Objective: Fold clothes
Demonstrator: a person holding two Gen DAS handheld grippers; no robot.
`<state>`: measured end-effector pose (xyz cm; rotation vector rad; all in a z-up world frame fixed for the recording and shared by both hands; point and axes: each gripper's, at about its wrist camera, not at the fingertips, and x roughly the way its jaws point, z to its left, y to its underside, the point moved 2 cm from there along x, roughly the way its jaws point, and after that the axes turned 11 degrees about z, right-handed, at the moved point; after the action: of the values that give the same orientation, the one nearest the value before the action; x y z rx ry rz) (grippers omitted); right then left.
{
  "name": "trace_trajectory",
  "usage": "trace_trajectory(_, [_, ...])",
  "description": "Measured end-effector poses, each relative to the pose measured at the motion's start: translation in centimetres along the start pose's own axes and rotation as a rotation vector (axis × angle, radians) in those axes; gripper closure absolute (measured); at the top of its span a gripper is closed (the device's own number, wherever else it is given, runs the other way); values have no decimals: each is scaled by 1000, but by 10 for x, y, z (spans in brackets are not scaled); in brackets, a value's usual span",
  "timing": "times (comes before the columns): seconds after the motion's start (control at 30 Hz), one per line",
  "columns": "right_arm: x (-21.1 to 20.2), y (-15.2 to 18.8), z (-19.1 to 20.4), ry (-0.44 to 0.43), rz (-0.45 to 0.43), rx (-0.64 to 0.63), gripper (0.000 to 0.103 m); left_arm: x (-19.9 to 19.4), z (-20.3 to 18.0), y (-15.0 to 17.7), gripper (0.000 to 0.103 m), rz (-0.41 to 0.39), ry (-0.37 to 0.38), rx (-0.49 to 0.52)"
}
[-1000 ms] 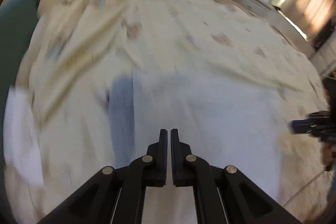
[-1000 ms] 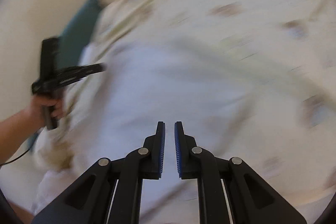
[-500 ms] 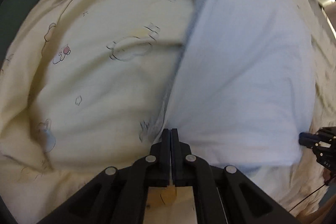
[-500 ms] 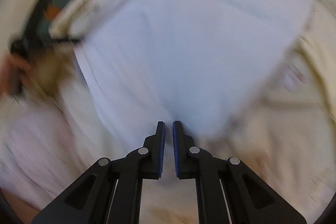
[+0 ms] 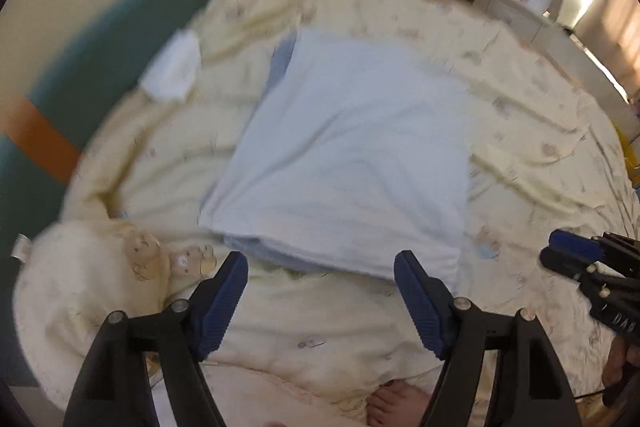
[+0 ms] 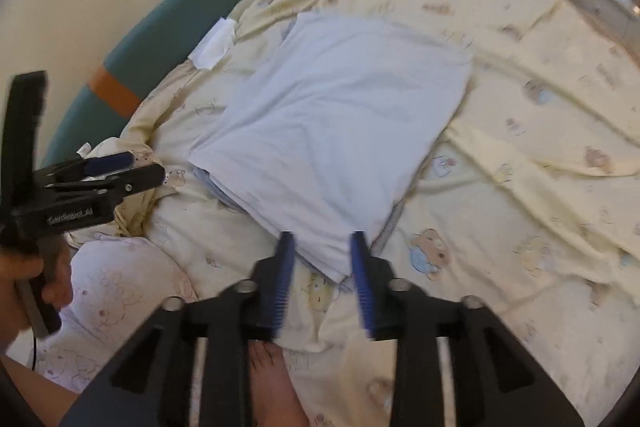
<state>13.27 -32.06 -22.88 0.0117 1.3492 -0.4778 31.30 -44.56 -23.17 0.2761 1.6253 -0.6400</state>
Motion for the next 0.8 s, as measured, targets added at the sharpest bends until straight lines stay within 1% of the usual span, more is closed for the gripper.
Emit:
trace_trajectory(0.03, [-6,2,5,-7,-13,8,53,-8,-5,4,27,-17,-6,-1])
trace_trajectory(0.07, [-6,6,10,-22,-25,15,42,-16,-11,8,27,-33,-11,-2])
trace_trajectory(0.1, [-12,10,14,-23,-40,18,37,-23,-16,13,26,-50,-17,-3])
trace_trajectory(0.13, [-21,14,16,-21,-58,21,27,-31,-22,17,26,-67,-23,-3])
trace_trajectory(0.17, [-29,18,18,-14,-77,22,23,-37,-27,18,26,-74,-15,-5])
trace_trajectory(0.23, [-42,27,18,-5,-104,29,21,-54,-34,28,26,-78,18,-31])
trace_trajectory(0.27, [-45,30,17,-9,-106,41,18,-61,-38,33,26,-79,19,-35])
trace_trajectory(0.37, [-56,40,13,-21,-110,77,15,-73,-56,42,26,-102,-40,25])
trace_trajectory(0.43, [-61,46,10,-23,-111,100,15,-81,-68,46,26,-119,-80,60])
trace_trajectory(0.53, [-64,51,9,-7,-110,133,15,-82,-70,46,26,-123,-104,38])
trace_trajectory(0.6, [-63,53,11,9,-114,145,12,-81,-72,48,26,-120,-112,31])
trace_trajectory(0.67, [-62,53,14,15,-119,137,9,-80,-74,49,26,-113,-123,27])
trace_trajectory(0.8, [-61,53,20,15,-121,128,7,-79,-77,52,26,-91,-160,17])
